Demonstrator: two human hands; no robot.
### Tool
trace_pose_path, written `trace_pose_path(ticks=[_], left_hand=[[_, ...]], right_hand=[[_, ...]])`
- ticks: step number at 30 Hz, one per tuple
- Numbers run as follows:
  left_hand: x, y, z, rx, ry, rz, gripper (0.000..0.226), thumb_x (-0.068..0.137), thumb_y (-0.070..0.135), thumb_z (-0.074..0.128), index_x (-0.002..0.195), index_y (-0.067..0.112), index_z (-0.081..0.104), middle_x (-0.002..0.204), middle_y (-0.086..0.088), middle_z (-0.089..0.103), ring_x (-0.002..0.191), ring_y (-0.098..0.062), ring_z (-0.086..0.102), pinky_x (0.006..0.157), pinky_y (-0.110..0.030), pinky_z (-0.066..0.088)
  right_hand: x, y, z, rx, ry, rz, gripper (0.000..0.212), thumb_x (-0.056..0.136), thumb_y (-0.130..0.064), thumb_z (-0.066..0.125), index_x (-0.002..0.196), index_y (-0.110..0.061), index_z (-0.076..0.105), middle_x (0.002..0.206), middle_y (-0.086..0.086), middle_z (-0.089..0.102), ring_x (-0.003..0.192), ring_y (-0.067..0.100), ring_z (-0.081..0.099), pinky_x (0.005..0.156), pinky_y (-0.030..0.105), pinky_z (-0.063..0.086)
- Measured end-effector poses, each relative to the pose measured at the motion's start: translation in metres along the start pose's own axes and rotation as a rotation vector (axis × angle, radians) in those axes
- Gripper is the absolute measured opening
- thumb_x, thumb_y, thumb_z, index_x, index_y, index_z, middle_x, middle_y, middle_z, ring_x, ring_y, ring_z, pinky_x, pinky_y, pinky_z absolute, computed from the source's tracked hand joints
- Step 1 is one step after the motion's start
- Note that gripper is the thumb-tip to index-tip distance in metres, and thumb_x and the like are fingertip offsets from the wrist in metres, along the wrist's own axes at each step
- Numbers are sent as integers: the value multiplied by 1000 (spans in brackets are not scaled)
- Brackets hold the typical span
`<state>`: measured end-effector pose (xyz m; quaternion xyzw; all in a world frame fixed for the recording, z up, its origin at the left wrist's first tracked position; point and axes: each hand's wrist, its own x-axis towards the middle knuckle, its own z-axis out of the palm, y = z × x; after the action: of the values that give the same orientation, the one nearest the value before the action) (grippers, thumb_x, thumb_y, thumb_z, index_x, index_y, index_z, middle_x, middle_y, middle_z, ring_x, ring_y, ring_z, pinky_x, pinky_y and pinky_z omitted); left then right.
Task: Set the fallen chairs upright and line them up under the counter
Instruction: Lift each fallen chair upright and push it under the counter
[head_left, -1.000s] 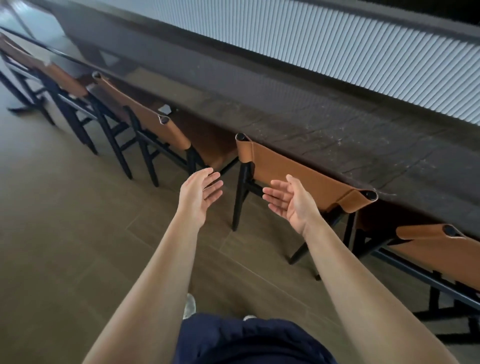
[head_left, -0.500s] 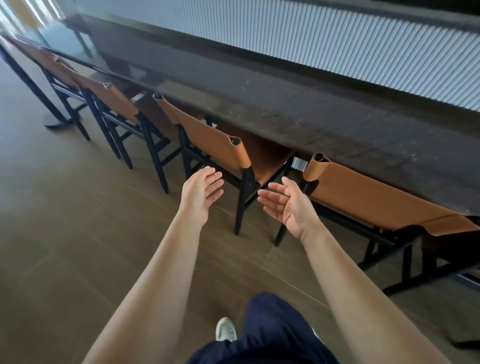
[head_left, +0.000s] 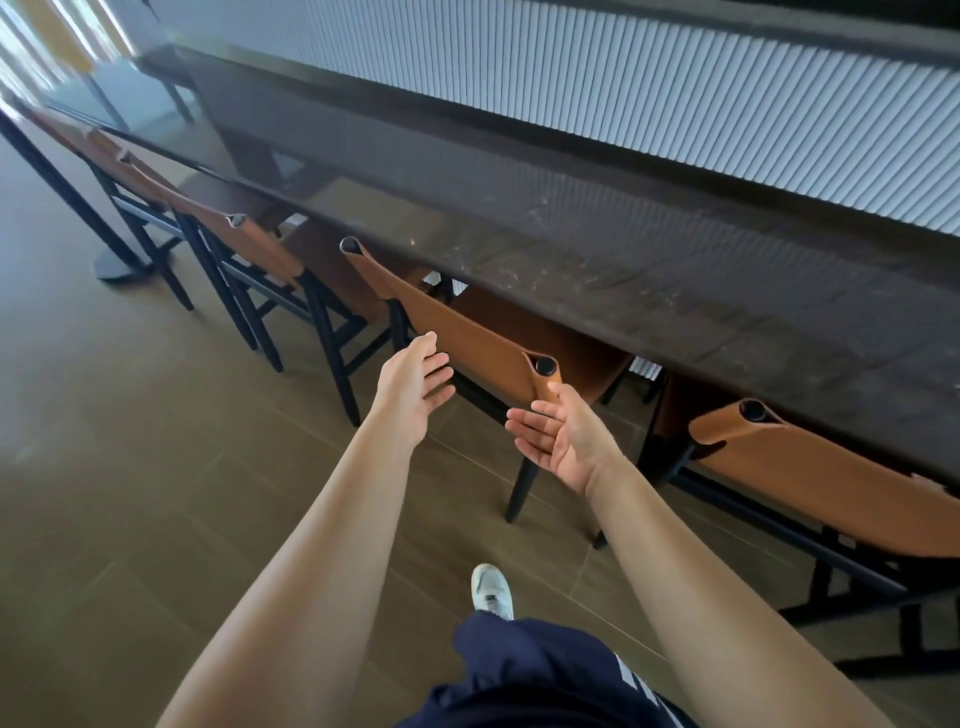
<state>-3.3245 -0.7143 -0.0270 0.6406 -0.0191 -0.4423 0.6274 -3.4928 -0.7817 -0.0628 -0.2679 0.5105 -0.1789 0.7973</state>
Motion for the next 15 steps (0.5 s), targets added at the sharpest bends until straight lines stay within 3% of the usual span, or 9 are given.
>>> trace_pose_path(ticks=[8,15], left_hand=[[93,37,7,20,11,-109,49,95,28,59,138,9,45,133,-11,54,111,-24,59,90,-39,54],[157,54,8,111,0,-220,56,95,30,60,144,14,38,142,-13,48,123,-28,54,101,-43,48]], right_hand=[[65,-29,52,60,76,109,67,96,-38,55,147,-1,32,112,18,70,99,28,70,78,37,56],[102,-35,82,278,207,145,62,97,-35,56,146,-6,32,121,20,64,103,31,67,73,38,56]])
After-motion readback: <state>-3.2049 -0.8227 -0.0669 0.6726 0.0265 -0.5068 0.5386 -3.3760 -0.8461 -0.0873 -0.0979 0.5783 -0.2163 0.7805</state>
